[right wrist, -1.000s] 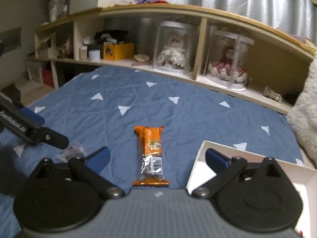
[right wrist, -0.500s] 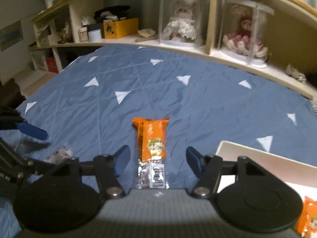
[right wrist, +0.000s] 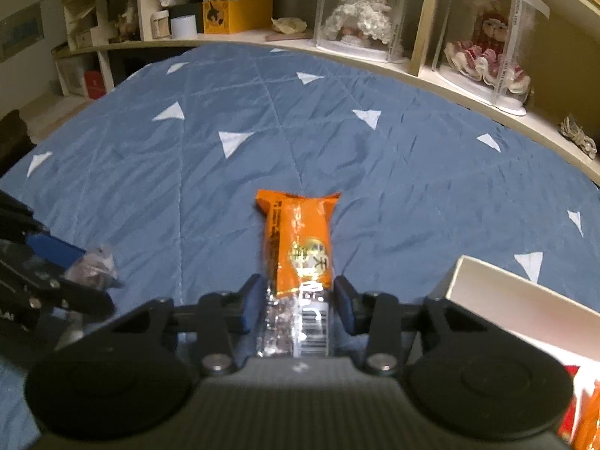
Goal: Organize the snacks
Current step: 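Grasp the orange bar with the right tool while the left tool grasps the clear packet, then carry the orange bar and clear packet over the white box with both tools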
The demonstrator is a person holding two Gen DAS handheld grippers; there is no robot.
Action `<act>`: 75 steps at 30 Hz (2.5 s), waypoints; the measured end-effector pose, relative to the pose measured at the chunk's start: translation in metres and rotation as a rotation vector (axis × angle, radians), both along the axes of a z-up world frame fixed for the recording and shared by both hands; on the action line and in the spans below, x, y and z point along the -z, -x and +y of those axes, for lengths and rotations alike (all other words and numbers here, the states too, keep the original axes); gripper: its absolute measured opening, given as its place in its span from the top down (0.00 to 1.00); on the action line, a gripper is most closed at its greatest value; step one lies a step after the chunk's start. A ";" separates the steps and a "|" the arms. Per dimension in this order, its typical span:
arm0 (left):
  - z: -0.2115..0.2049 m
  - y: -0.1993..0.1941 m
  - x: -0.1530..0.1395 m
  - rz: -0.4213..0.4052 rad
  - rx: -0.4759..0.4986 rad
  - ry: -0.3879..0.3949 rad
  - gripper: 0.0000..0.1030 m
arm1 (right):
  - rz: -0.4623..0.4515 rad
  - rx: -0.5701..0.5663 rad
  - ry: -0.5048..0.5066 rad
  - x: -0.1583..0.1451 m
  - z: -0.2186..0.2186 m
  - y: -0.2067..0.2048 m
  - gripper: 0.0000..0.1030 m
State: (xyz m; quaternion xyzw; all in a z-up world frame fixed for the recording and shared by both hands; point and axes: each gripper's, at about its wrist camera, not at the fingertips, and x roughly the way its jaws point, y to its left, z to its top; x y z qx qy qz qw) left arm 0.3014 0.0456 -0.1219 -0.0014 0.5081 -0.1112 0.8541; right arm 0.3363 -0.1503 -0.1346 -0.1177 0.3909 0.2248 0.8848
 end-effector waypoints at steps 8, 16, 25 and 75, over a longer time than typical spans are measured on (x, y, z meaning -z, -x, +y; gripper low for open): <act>0.003 0.001 -0.003 0.012 -0.017 -0.011 0.66 | 0.048 -0.012 -0.043 -0.005 -0.002 0.008 0.61; 0.009 0.007 -0.014 -0.025 -0.073 0.003 0.70 | 0.099 -0.060 -0.027 -0.009 0.013 0.024 0.61; 0.015 0.019 -0.040 -0.101 -0.155 0.083 0.70 | 0.054 -0.009 -0.088 -0.028 0.000 0.039 0.61; -0.200 0.032 -0.095 -0.187 0.092 0.223 0.70 | -0.105 0.478 -0.184 -0.091 -0.258 0.116 0.61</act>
